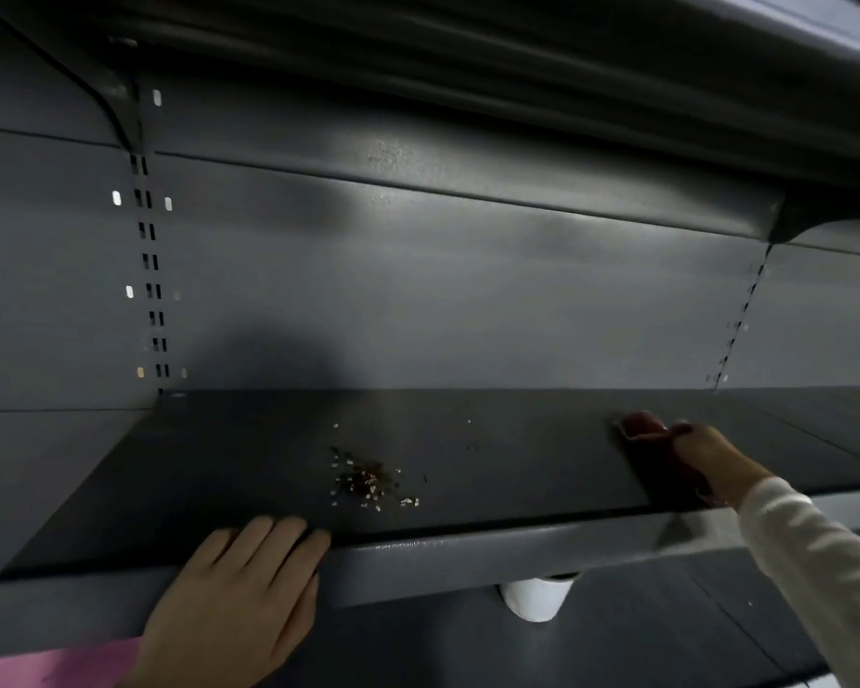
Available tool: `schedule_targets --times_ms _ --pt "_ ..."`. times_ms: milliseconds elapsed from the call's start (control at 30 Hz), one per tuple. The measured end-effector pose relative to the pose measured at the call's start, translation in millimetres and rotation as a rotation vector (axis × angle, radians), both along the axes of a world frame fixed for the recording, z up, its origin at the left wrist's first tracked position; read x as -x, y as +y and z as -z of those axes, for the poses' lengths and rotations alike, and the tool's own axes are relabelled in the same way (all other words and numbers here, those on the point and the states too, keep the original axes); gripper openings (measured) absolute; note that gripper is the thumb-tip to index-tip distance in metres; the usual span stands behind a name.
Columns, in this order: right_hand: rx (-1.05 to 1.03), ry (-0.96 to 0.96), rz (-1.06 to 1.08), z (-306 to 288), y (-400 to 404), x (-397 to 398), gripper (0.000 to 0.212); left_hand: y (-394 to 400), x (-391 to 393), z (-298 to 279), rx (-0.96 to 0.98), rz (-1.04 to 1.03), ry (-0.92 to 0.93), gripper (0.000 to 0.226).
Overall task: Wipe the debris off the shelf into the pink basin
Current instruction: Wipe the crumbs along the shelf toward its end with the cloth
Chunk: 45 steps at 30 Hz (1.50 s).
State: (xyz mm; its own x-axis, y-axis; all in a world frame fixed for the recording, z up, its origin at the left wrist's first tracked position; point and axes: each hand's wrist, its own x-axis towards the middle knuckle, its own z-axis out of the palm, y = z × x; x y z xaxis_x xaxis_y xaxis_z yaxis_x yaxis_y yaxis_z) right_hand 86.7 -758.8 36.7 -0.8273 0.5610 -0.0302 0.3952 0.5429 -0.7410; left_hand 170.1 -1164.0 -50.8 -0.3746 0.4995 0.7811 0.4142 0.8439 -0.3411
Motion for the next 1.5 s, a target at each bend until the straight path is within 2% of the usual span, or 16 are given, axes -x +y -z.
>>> schedule_targets --times_ms 33,100,167,333,400,533,633,733,833,933,1033,1133,1267,1367,1433,1500 --pt "0.038 -0.004 0.007 4 -1 4 0.033 1 0 0 -0.009 0.002 0.004 0.036" --pt "-0.048 -0.057 -0.031 7 -23 7 0.047 2 0 0 -0.004 -0.007 0.022 0.034" --pt "-0.220 -0.087 -0.093 2 -57 3 0.045 2 -1 0 0.000 -0.011 0.035 0.033" --pt "-0.380 -0.100 -0.354 2 -145 -10 0.053 3 1 3 0.012 -0.020 0.019 0.049" --pt "-0.325 -0.049 -0.450 4 -177 -10 0.050 2 0 3 0.008 -0.026 0.004 0.057" --pt "-0.087 0.033 -0.650 14 -222 4 0.026 1 -1 2 0.012 -0.033 -0.005 0.060" --pt "0.018 0.153 -0.617 6 -213 24 0.029 0 -3 1 0.018 -0.038 0.002 0.064" --pt "0.185 0.245 -0.430 -5 -174 53 0.018 1 -5 -1 0.021 -0.049 0.019 0.064" --pt "0.170 0.127 -0.317 6 -146 68 0.024 2 -6 -3 0.045 -0.082 0.044 0.051" --pt "-0.056 -0.041 -0.329 14 -160 63 0.039 1 -5 -1 0.036 -0.094 0.055 0.040" --pt "-0.166 -0.046 -0.481 8 -200 52 0.045 1 -4 2 0.037 -0.114 0.062 0.039" --pt "-0.239 -0.043 -0.669 8 -241 40 0.037 2 -5 2 0.031 -0.125 0.040 0.036" --pt "-0.230 0.007 -0.862 12 -268 24 0.033 4 -8 1 0.010 -0.148 0.017 0.034" --pt "-0.085 0.055 -0.952 10 -269 17 0.031 4 -10 0 0.001 -0.137 0.003 0.040" --pt "-0.014 0.123 -0.952 4 -258 18 0.031 -1 -12 -2 0.002 -0.147 -0.012 0.056" --pt "-0.019 0.176 -0.903 -2 -235 21 0.032 -8 -15 -5 0.026 -0.176 -0.023 0.050"
